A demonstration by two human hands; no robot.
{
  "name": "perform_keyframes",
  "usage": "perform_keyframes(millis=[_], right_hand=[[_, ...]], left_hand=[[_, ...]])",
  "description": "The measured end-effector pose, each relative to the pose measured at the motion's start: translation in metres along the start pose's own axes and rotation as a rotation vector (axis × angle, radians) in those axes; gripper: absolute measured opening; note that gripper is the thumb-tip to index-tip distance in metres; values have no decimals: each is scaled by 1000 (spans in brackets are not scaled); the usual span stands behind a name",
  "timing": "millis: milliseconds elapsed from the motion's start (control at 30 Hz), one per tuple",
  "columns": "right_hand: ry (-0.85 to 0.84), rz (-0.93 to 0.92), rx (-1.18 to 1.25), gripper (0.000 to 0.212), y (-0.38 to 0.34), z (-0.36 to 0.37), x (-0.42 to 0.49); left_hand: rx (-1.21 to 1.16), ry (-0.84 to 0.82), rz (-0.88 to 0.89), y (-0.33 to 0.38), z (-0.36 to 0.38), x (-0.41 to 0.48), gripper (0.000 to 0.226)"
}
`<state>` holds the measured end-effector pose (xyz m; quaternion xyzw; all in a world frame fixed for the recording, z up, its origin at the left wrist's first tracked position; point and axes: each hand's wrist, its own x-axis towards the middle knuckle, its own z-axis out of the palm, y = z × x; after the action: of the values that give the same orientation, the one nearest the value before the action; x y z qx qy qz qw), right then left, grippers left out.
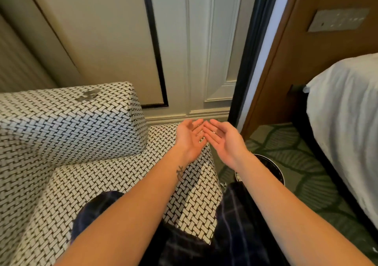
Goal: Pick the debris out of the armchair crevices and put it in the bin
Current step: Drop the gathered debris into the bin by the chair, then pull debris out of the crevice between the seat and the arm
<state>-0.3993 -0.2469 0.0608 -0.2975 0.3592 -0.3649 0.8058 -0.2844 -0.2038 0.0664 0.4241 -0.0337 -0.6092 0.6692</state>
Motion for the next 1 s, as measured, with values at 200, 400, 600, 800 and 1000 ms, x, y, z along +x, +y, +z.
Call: perform_keyframes(millis=[200,400,600,800,1000], right_hand=[[-144,60,-38,29,25,85,-7],[-273,97,-161,30,45,164,-11],[-321,63,-292,30,43,239,3],[-338,92,-297,28,49,288,31],[-349,-55,-542,26,65,320,56]], left_hand=[[-57,65,134,66,-52,-40,45],[-126,113,222,125,-95,-70,49],[-212,152,330,189,-122,-90,47],[-283,194,387,234,-140,-94,47],[-332,258,467,265,-158,-80,44]])
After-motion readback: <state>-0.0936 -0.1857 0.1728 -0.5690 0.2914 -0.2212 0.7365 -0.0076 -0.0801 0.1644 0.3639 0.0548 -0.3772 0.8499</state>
